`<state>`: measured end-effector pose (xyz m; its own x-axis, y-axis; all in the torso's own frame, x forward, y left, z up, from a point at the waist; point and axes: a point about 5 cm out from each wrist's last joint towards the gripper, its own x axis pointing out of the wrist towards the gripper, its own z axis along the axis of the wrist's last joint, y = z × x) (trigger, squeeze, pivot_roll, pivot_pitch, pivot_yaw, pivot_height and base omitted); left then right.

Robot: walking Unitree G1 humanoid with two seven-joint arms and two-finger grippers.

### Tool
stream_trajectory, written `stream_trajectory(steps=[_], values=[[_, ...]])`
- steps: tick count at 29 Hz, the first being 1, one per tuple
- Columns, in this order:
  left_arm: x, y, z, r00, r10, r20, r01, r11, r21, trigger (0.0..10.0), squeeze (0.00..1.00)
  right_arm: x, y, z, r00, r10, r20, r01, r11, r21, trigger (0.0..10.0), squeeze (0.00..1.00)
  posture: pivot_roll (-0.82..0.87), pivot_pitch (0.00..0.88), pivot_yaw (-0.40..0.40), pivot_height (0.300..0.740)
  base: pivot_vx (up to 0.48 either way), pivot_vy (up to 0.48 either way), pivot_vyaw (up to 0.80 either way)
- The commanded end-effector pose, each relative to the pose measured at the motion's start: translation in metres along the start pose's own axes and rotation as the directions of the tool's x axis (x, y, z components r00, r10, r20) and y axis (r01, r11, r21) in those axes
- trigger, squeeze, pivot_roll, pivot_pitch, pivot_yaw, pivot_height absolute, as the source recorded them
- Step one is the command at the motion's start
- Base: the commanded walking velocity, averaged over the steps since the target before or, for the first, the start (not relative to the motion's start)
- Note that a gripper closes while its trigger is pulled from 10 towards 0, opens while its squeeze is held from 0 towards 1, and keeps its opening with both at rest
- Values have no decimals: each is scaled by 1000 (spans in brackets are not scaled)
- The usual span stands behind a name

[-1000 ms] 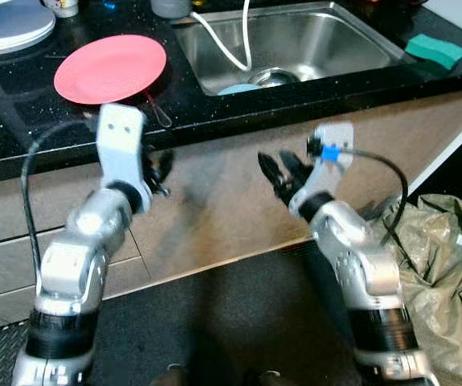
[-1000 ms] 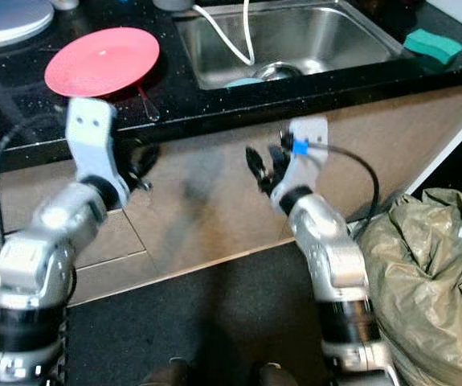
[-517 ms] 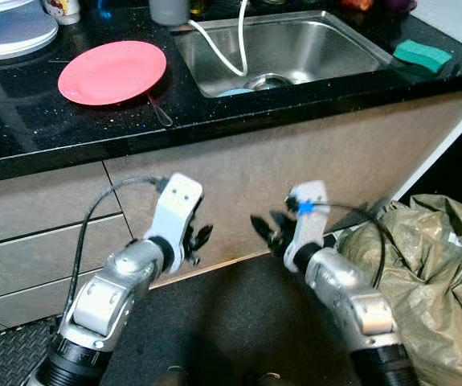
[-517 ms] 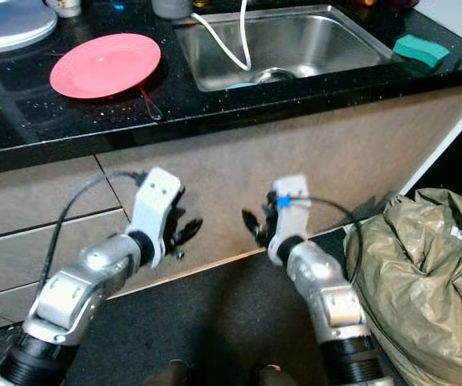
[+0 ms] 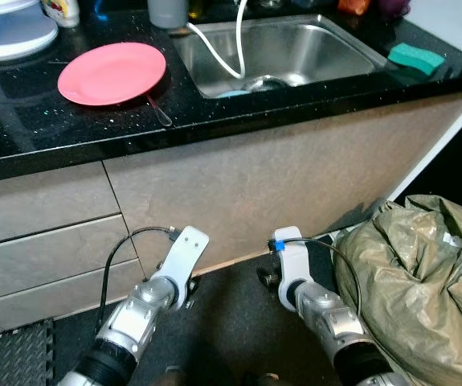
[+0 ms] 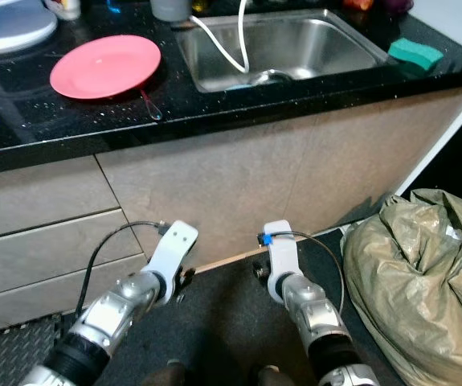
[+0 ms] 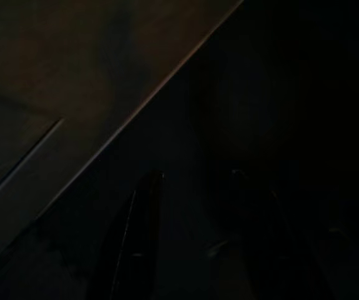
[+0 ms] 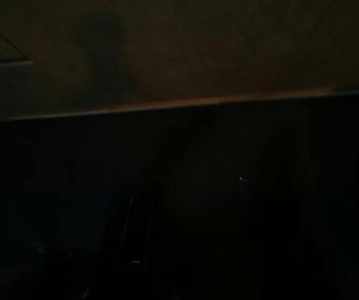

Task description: Kitchen organization

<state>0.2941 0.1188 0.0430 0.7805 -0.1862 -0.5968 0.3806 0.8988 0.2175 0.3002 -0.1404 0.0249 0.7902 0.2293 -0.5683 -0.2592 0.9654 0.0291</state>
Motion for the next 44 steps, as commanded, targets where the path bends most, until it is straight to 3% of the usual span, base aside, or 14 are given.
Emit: stream_trajectory(steps=[1, 7, 12, 21, 23, 27, 33, 35, 36, 39, 44], values=[[1, 11, -24, 990, 108, -86, -102, 992, 78, 10000, 0, 3, -3, -6, 999, -28, -19, 28, 1000, -3, 10000, 0, 40, 157, -34, 740, 0, 0, 0], [3, 23, -32, 976, 196, -95, -189, 979, 75, 10000, 0, 5, -5, -7, 999, -39, -9, 39, 999, 6, 10000, 0, 41, 173, -34, 740, 0, 0, 0], [3, 10, -45, 983, 147, -114, -149, 989, -12, 10000, 0, 3, -8, -19, 999, -46, -24, 46, 999, 4, 10000, 0, 19, 200, -39, 740, 0, 0, 0], [-5, -5, -55, 994, 97, -59, -94, 994, 51, 10000, 0, -1, -10, -31, 999, -29, -30, 30, 999, 18, 10000, 0, 21, 218, -62, 740, 0, 0, 0], [-8, -9, -66, 991, 80, -106, -77, 997, 32, 10000, 0, -2, -9, -37, 999, -23, -32, 24, 999, 24, 10000, 0, 24, 211, -66, 740, 0, 0, 0], [-12, -13, -70, 994, 45, -100, -48, 998, -28, 10000, 0, -3, -7, -42, 999, -16, -33, 17, 999, 42, 10000, 0, 28, 211, -61, 740, 0, 0, 0], [-12, 2, -84, 993, 54, -104, -70, 985, -160, 10000, 0, -3, 6, -52, 1000, -9, -21, 11, 996, 88, 10000, 0, 29, 185, -22, 740, 0, 0, 0], [-10, 9, -89, 988, 82, -132, -103, 982, -156, 10000, 0, -1, 10, -55, 999, -16, -34, 19, 996, 86, 10000, 0, 25, 190, -17, 740, 0, 0, 0], [-8, 16, -94, 980, 125, -156, -143, 983, -113, 10000, 0, 1, 15, -60, 998, -20, -57, 23, 998, 58, 10000, 0, 26, 178, -28, 740, 0, 0, 0], [-6, 18, -97, 975, 134, -179, -151, 985, -86, 10000, 0, 1, 16, -62, 997, -22, -72, 26, 998, 57, 10000, 0, 33, 170, -40, 740, 0, 0, 0], [-3, 16, -87, 989, 114, -92, -128, 978, -164, 10000, 0, 1, 21, -69, 996, -32, -89, 39, 996, 82, 10000, 0, 19, 116, -5, 740, 0, 0, 0]])
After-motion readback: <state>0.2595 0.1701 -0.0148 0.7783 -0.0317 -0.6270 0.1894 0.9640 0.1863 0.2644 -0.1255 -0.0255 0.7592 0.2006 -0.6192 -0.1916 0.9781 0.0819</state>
